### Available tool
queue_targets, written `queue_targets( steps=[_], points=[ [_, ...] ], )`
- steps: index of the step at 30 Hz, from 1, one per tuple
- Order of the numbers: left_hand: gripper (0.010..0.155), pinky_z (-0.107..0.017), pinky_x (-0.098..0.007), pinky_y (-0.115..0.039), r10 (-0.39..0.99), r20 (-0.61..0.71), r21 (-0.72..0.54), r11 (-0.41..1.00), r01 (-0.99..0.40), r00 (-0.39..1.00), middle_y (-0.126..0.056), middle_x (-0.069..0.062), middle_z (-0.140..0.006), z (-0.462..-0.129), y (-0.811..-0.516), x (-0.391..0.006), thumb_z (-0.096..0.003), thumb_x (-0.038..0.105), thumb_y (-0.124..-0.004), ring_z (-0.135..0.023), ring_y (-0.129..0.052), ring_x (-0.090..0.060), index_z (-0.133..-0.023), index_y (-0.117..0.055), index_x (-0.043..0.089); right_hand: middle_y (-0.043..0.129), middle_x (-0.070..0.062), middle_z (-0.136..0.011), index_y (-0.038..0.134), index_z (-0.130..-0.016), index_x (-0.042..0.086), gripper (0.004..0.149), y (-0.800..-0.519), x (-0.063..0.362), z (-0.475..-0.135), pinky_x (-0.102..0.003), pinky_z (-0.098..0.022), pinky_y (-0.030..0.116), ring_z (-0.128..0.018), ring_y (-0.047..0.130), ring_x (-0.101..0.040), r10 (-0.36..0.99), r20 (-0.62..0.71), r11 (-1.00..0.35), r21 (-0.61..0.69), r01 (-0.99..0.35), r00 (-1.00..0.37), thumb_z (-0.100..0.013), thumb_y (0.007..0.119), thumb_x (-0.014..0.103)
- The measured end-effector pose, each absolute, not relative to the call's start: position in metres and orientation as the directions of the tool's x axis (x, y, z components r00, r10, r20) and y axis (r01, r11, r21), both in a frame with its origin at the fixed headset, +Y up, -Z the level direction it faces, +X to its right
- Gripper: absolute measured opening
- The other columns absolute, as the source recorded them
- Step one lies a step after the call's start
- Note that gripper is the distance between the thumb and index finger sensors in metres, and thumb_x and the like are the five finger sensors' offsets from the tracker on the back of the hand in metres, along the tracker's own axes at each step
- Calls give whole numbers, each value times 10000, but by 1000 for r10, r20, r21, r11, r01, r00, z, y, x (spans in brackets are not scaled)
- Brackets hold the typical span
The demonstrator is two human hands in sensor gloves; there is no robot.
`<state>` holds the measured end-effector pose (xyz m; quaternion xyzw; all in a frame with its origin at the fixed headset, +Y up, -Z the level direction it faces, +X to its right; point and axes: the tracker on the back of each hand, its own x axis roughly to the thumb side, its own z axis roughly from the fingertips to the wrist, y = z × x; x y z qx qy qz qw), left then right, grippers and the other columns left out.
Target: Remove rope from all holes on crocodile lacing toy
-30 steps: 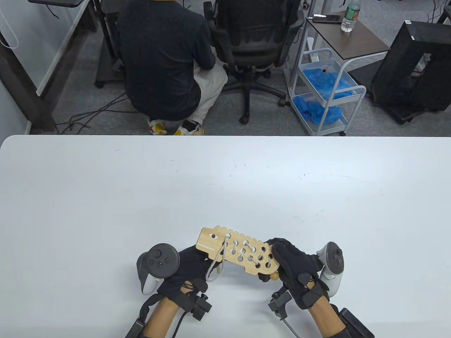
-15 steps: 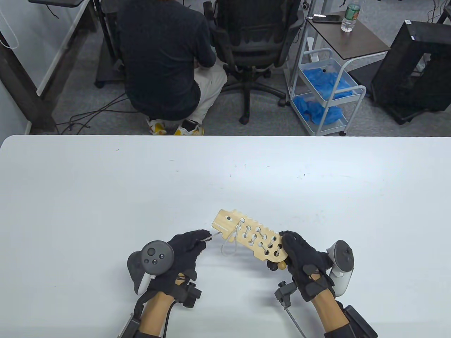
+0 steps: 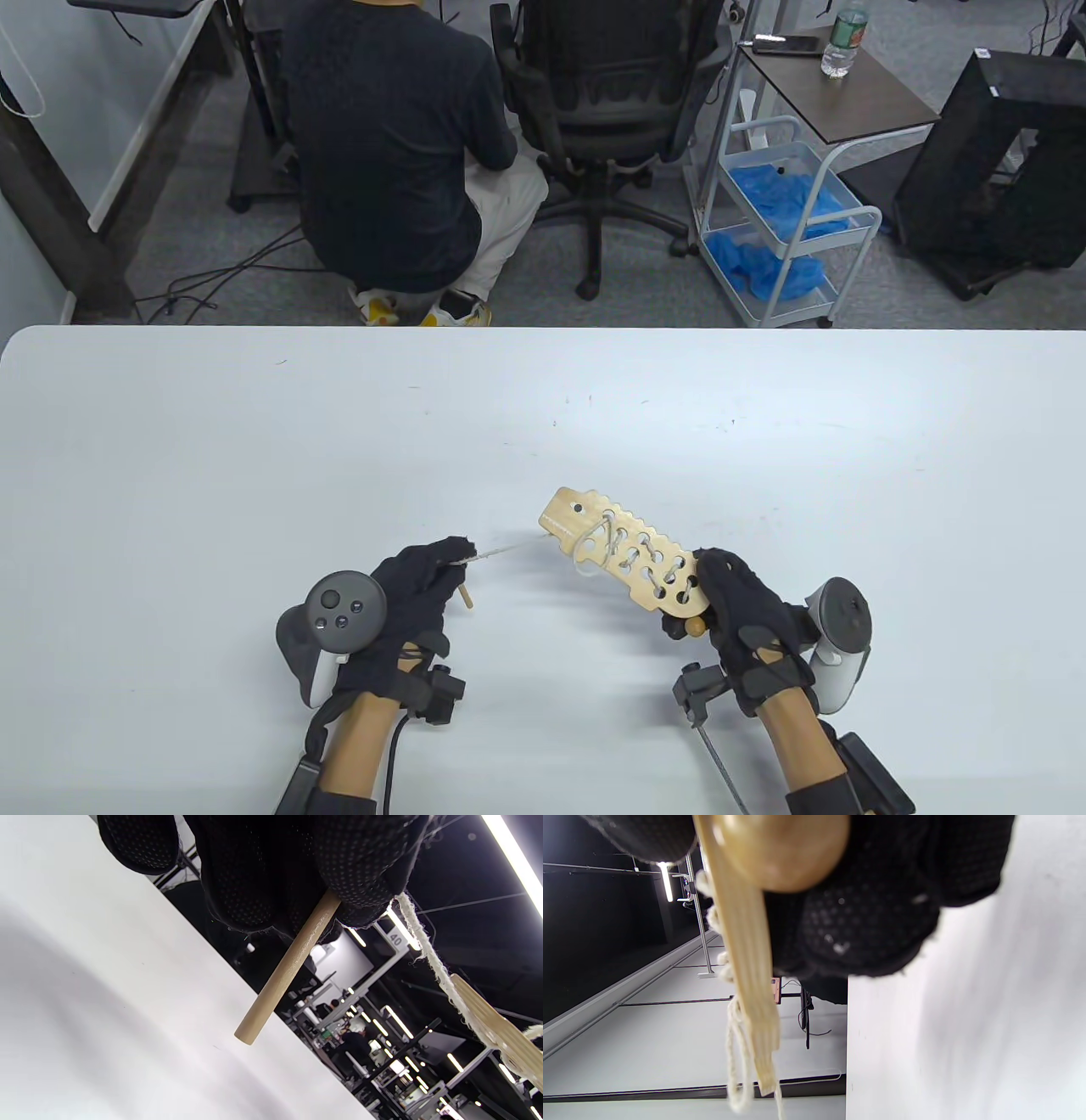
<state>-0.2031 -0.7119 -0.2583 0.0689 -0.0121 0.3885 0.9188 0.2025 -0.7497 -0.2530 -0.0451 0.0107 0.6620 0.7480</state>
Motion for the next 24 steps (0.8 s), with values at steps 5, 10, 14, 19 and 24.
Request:
queue_targets(
  steps=[5, 10, 14, 19, 24],
  points=[
    [428, -671, -581, -718, 719, 53, 117, 684, -720, 693, -991, 55, -807, -260, -714, -208, -441, 369, -846, -705, -952, -163, -862, -884, 442, 1004, -173, -512, 800, -754, 66, 482, -752, 209, -254, -558, -385, 819, -295, 1030, -297, 990, -89, 98, -89, -991, 105, -444, 754, 432],
    [429, -667, -579, -722, 720, 42, 117, 685, -719, 692, -991, 57, -806, -261, -715, -210, -442, 369, -846, -704, -953, -162, -863, -883, 440, 1004, -173, -511, 800, -754, 67, 482, -754, 218, -256, -557, -384, 819, -295, 1030, -297, 992, -102, 64, -128, -990, 78, -444, 754, 433],
    [428, -655, -567, -736, 721, 36, 123, 684, -720, 692, -999, 56, -792, -261, -716, -212, -440, 372, -846, -690, -960, -158, -860, -886, 438, 1002, -176, -513, 798, -755, 66, 481, -756, 223, -257, -559, -385, 817, -297, 1029, -300, 989, -115, 72, -158, -985, 91, -444, 753, 431],
    [427, -639, -547, -754, 726, 25, 135, 679, -722, 687, -1002, 58, -786, -262, -716, -215, -440, 373, -846, -683, -963, -158, -860, -886, 436, 1000, -175, -519, 794, -758, 67, 483, -758, 229, -257, -559, -388, 816, -302, 1028, -300, 985, -127, 90, -193, -977, 116, -445, 751, 432],
    [428, -605, -512, -783, 729, 9, 139, 677, -722, 685, -1002, 57, -785, -263, -717, -219, -441, 374, -845, -677, -964, -159, -863, -885, 433, 999, -175, -523, 790, -763, 69, 483, -760, 235, -258, -559, -391, 815, -306, 1028, -300, 979, -134, 119, -220, -968, 151, -447, 749, 432]
  ],
)
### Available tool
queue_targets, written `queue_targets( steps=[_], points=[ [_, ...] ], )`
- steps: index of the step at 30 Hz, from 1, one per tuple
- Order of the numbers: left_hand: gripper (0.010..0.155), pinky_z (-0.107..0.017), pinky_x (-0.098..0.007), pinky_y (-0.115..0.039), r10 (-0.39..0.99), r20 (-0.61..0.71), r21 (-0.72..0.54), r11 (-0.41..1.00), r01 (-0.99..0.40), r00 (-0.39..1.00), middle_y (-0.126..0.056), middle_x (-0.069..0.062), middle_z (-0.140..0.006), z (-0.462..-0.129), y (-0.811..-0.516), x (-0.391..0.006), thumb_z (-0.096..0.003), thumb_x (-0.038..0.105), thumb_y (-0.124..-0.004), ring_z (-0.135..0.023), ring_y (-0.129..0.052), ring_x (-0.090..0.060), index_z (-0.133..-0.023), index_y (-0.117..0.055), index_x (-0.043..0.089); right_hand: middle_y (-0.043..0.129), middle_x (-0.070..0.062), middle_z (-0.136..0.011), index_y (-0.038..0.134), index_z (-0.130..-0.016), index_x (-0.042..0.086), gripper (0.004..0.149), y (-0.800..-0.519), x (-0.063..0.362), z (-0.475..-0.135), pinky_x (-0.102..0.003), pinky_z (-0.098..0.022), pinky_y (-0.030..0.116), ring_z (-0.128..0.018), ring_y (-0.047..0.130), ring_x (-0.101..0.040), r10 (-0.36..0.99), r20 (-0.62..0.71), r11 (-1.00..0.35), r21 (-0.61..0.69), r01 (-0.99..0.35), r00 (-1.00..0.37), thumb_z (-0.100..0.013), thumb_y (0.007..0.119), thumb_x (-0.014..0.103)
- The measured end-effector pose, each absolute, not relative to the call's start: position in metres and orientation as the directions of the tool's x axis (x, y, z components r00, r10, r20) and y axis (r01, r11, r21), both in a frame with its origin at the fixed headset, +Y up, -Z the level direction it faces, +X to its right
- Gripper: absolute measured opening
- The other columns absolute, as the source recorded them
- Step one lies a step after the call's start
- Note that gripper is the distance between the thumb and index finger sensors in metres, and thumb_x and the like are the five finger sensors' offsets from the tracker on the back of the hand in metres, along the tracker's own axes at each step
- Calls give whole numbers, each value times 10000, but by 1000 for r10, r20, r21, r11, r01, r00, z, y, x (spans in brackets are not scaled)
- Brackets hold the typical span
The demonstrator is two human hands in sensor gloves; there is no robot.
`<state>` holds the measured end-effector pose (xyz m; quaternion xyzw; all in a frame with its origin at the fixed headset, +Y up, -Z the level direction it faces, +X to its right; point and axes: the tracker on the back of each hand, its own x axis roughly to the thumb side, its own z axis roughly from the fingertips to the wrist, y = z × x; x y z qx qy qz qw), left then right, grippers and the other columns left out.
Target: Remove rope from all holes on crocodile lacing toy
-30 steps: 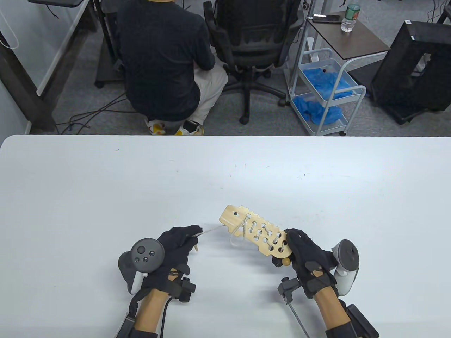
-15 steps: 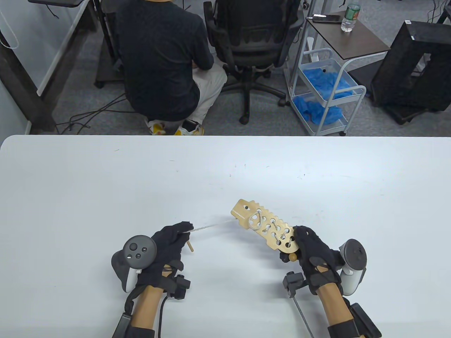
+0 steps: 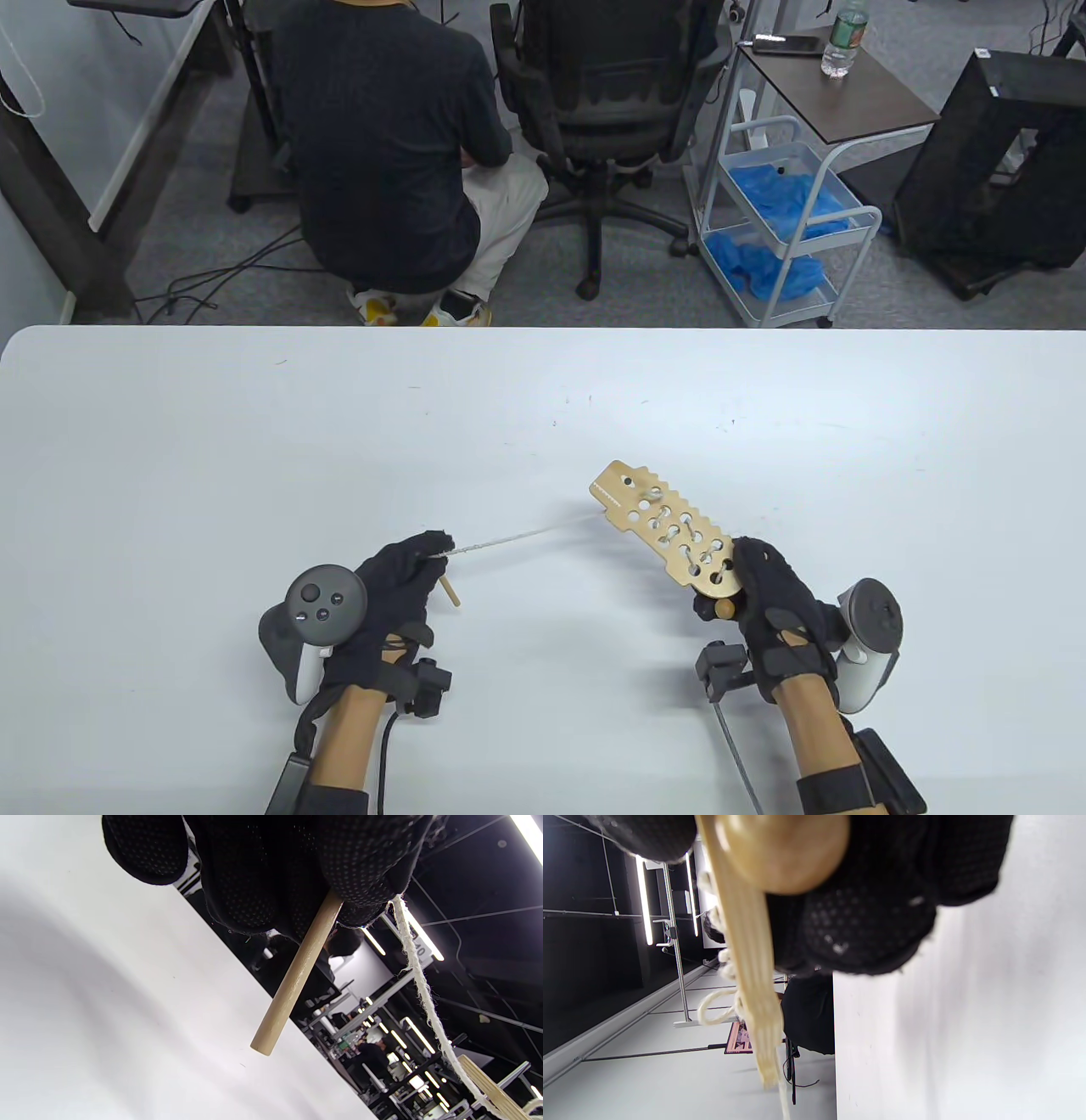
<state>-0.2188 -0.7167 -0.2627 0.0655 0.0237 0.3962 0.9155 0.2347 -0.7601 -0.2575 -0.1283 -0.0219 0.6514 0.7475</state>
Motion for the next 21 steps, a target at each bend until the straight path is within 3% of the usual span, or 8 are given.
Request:
queue_targets(
  steps=[11, 21],
  points=[
    [426, -487, -424, -837, 722, -1, 145, 685, -714, 692, -1007, 55, -771, -264, -718, -221, -439, 376, -846, -643, -974, -156, -860, -888, 428, 996, -172, -531, 785, -766, 72, 483, -762, 244, -258, -556, -395, 815, -313, 1028, -297, 971, -136, 157, -263, -952, 198, -450, 745, 435],
    [426, -475, -417, -840, 727, -19, 159, 680, -716, 686, -1008, 56, -769, -264, -719, -225, -440, 378, -846, -640, -975, -156, -861, -887, 427, 989, -170, -550, 772, -778, 77, 484, -765, 252, -257, -556, -407, 810, -332, 1026, -298, 950, -140, 224, -316, -922, 279, -454, 737, 436]
  ],
)
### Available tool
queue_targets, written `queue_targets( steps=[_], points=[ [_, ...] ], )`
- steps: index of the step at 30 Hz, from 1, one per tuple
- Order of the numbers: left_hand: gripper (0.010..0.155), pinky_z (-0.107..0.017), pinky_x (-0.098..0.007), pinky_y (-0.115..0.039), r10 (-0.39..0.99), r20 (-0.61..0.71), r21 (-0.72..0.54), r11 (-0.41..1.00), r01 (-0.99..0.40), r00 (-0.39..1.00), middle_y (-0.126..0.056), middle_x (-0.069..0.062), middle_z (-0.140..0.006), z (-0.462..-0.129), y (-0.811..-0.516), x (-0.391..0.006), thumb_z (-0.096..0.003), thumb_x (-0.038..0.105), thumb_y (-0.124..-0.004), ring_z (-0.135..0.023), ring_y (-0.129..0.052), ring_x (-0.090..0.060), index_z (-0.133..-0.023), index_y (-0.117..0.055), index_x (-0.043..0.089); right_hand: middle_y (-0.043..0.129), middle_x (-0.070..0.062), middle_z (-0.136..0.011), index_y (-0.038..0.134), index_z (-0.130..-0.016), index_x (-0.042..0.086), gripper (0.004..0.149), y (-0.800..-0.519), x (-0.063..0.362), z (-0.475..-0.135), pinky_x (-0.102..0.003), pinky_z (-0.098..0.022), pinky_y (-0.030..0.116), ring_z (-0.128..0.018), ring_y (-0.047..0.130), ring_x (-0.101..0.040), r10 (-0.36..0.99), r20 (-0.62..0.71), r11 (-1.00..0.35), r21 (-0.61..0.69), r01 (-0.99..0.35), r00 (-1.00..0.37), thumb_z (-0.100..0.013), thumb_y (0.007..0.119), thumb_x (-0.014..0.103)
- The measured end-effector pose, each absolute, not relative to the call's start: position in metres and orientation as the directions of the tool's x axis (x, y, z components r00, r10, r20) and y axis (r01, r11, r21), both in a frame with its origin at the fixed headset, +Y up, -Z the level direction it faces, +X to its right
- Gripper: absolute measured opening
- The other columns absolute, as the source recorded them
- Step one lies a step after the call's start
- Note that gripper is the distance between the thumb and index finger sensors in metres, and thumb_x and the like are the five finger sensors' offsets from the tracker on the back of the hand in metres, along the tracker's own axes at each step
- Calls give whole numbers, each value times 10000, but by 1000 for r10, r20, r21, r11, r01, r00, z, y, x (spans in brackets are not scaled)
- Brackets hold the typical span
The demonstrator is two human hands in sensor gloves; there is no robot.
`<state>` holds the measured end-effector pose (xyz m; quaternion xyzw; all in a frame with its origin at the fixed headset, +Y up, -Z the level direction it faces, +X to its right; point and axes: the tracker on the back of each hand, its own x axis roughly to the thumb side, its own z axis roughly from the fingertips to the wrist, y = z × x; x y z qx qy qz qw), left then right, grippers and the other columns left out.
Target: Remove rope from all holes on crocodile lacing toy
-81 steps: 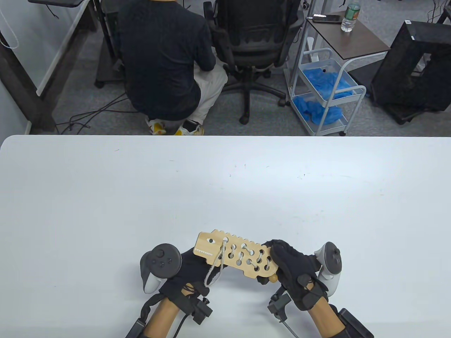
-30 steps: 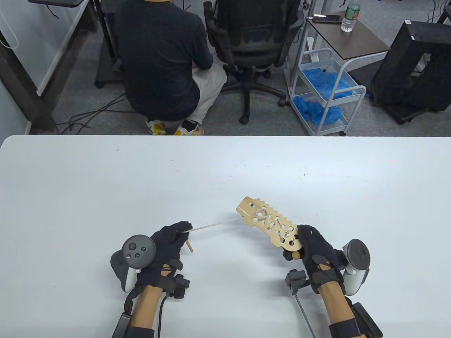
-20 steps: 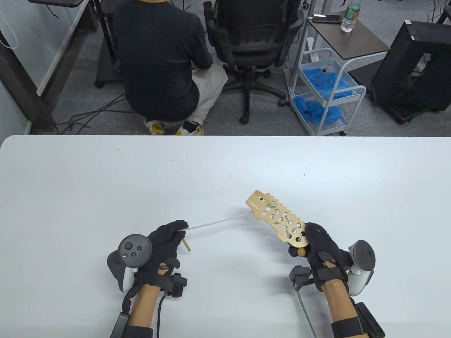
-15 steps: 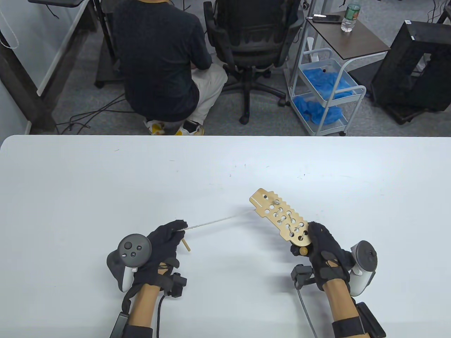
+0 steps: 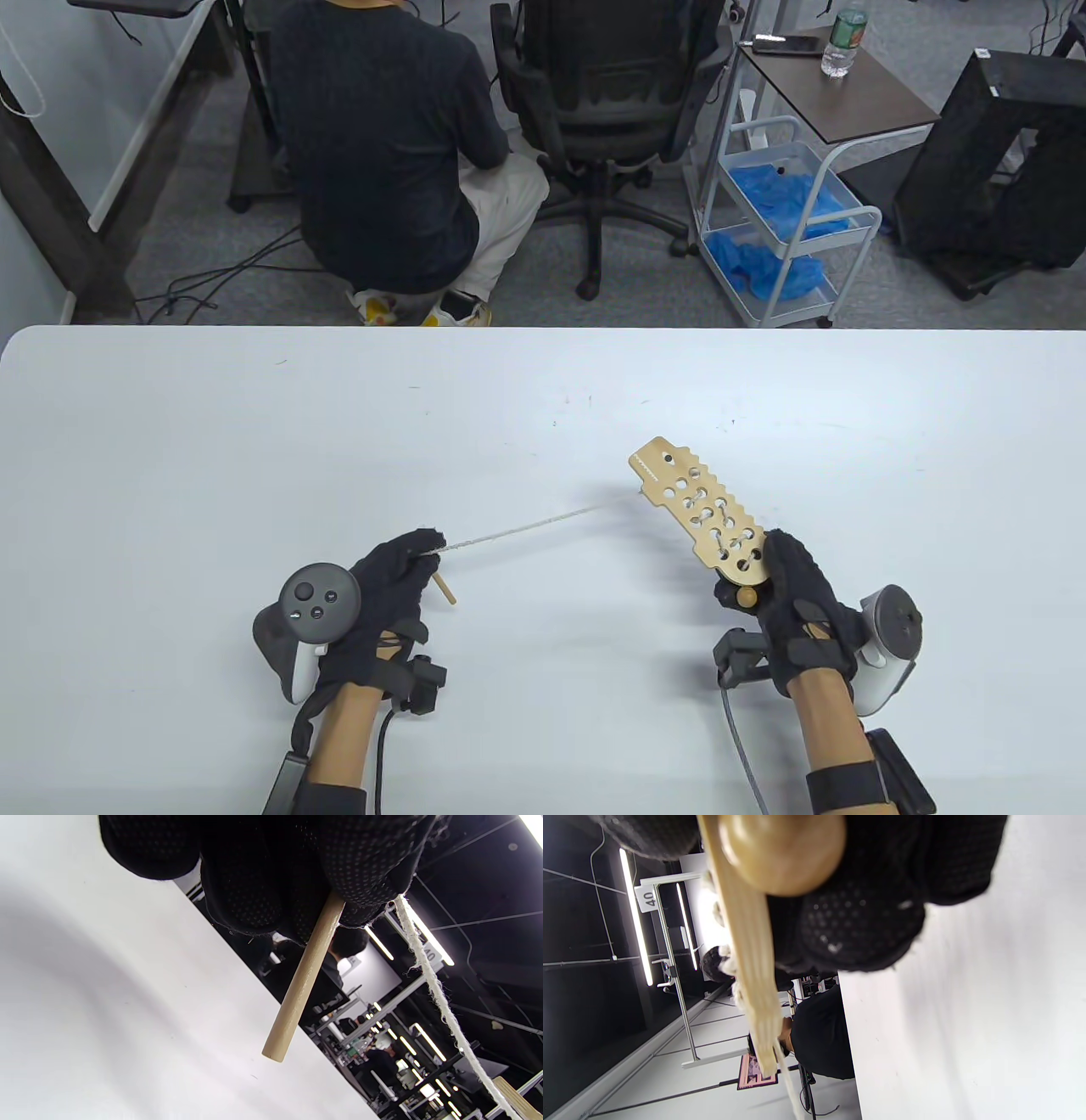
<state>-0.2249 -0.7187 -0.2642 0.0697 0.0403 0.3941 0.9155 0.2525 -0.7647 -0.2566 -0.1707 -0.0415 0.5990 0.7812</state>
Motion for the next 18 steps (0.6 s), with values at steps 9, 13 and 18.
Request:
queue_targets(
  steps=[9, 13, 18],
  points=[
    [426, -473, -412, -841, 739, -38, 180, 667, -723, 673, -1009, 56, -765, -264, -719, -230, -442, 380, -842, -634, -975, -152, -863, -881, 431, 968, -164, -605, 734, -809, 88, 492, -769, 258, -256, -559, -444, 796, -393, 1020, -298, 911, -114, 338, -347, -875, 397, -463, 722, 438],
    [427, -459, -398, -845, 748, -44, 202, 656, -728, 662, -1007, 58, -760, -263, -718, -233, -444, 382, -838, -606, -975, -140, -867, -872, 433, 957, -160, -627, 716, -821, 95, 492, -770, 259, -255, -560, -459, 789, -418, 1015, -299, 892, -97, 383, -358, -852, 441, -467, 716, 436],
    [426, -411, -365, -854, 748, -47, 203, 656, -727, 662, -1009, 59, -750, -264, -718, -233, -445, 385, -837, -549, -975, -117, -867, -871, 430, 952, -156, -636, 711, -825, 99, 491, -770, 259, -255, -557, -467, 787, -427, 1013, -296, 900, -91, 370, -359, -857, 427, -469, 713, 438]
  ],
)
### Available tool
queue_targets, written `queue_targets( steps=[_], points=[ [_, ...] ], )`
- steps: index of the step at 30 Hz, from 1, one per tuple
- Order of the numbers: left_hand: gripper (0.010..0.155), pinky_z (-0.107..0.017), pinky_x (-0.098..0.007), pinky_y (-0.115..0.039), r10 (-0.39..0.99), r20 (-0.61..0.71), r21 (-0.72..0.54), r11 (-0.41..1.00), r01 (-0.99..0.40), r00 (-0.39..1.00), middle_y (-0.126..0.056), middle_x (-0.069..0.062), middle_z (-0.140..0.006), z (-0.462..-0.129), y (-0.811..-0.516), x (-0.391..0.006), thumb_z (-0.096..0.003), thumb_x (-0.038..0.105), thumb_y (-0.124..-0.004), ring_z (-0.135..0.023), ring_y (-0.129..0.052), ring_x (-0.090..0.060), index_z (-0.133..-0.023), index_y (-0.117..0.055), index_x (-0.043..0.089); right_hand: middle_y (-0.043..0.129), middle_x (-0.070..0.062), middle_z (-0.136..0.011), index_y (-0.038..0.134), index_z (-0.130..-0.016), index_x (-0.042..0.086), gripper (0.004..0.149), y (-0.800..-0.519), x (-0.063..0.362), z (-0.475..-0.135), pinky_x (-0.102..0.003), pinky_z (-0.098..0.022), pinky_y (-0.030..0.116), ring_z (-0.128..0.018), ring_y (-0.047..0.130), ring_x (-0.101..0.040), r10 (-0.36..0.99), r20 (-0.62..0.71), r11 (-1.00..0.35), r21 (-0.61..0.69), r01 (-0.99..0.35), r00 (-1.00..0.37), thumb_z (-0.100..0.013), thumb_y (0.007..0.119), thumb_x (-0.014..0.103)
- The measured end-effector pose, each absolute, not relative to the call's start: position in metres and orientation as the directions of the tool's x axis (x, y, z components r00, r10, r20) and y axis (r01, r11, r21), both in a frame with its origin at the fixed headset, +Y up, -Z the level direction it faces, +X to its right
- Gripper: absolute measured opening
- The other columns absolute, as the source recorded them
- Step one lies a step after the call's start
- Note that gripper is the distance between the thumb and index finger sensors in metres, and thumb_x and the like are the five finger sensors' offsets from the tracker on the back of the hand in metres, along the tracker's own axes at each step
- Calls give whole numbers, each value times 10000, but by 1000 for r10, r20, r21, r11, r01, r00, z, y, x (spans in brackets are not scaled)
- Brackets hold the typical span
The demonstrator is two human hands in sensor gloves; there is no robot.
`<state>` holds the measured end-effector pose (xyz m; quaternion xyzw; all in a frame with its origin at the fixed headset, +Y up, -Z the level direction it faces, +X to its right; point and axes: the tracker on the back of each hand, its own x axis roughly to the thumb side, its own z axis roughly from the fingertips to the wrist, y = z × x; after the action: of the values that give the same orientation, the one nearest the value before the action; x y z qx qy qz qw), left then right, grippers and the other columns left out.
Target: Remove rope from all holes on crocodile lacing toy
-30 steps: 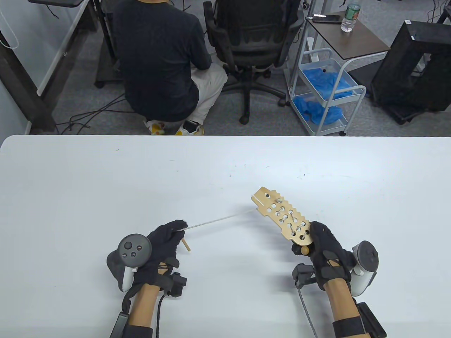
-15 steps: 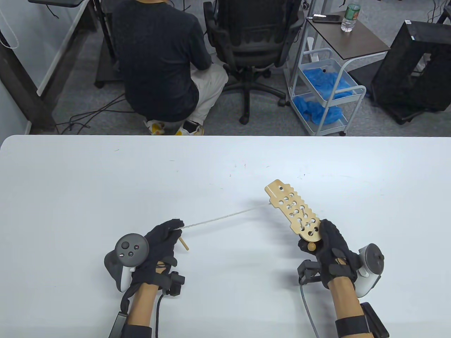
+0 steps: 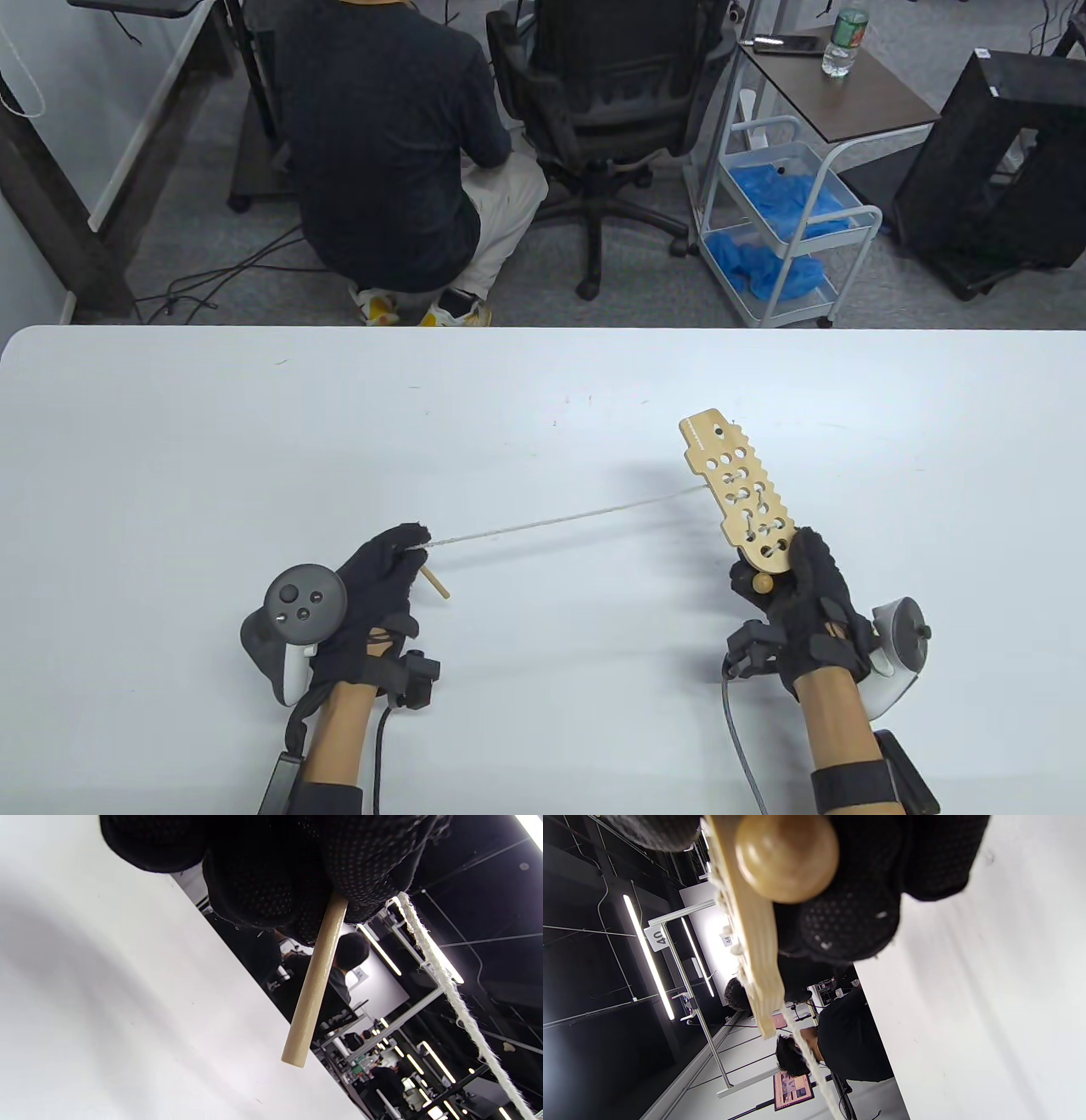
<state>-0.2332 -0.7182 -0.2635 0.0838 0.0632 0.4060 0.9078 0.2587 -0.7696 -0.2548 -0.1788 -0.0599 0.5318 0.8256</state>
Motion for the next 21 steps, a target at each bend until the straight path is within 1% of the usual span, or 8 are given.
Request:
queue_targets(
  steps=[9, 16, 21],
  points=[
    [424, -348, -325, -860, 739, -32, 195, 665, -720, 673, -1014, 58, -740, -264, -718, -229, -442, 387, -838, -510, -975, -107, -863, -873, 428, 956, -161, -629, 716, -822, 97, 491, -767, 255, -255, -558, -462, 788, -420, 1015, -297, 911, -89, 350, -350, -869, 402, -467, 716, 437],
    [421, -358, -336, -861, 742, -33, 196, 662, -723, 670, -1015, 57, -723, -264, -718, -229, -439, 395, -839, -507, -974, -109, -858, -874, 421, 964, -161, -627, 740, -821, 116, 482, -767, 254, -255, -557, -461, 789, -419, 1016, -301, 917, -86, 340, -348, -874, 391, -463, 731, 440],
    [414, -362, -341, -862, 740, -25, 193, 664, -723, 672, -1016, 57, -705, -264, -717, -227, -435, 402, -839, -500, -975, -109, -848, -877, 420, 963, -165, -623, 736, -819, 106, 485, -766, 251, -255, -559, -457, 790, -414, 1016, -302, 918, -84, 339, -341, -877, 387, -463, 729, 435]
  ],
)
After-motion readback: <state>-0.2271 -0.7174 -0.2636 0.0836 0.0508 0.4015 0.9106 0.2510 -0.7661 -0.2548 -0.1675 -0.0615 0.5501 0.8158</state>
